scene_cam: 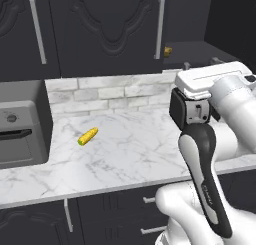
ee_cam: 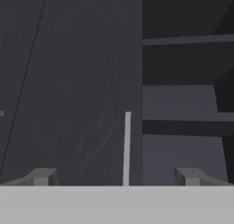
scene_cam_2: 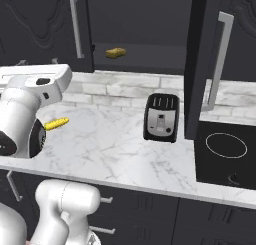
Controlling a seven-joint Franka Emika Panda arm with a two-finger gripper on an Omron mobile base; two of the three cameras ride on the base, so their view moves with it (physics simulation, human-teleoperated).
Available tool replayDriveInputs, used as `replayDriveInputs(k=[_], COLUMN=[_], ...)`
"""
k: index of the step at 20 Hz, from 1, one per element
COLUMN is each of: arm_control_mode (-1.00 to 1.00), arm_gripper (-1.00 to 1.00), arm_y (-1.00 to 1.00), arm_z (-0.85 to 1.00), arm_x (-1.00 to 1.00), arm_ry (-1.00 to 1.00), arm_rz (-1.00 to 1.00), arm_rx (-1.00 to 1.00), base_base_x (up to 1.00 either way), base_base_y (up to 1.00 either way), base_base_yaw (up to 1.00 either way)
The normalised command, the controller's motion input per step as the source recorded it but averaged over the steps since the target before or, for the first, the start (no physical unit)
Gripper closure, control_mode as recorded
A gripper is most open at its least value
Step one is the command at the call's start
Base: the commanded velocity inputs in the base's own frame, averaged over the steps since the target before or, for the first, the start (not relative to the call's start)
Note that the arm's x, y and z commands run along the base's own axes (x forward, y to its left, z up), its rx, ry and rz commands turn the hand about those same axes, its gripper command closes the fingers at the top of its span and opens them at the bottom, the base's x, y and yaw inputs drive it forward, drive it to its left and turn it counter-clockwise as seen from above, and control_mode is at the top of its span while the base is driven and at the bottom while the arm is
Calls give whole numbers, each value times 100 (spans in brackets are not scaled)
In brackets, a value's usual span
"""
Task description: Pick the dish brush and sponge from the cabinet and place them on the counter.
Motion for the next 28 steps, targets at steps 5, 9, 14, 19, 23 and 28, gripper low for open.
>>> replayDriveInputs(k=[5,9,14,19,23,28], arm_control_mode=[-100,-100,-100,-100,-100,-100], arm_gripper=[-100,-100,-100,-100,-100,-100], arm_y=[7,0,0,0,3,3], arm_z=[29,21,0,0,0,0], arm_x=[19,29,38,36,34,31], arm_ry=[0,3,5,1,0,0], arm_rz=[-4,-4,0,0,0,0], arm_rx=[0,1,3,0,0,0], base_base_x=[0,0,0,0,0,0], base_base_y=[0,0,0,0,0,0], base_base_yaw=[0,0,0,0,0,0])
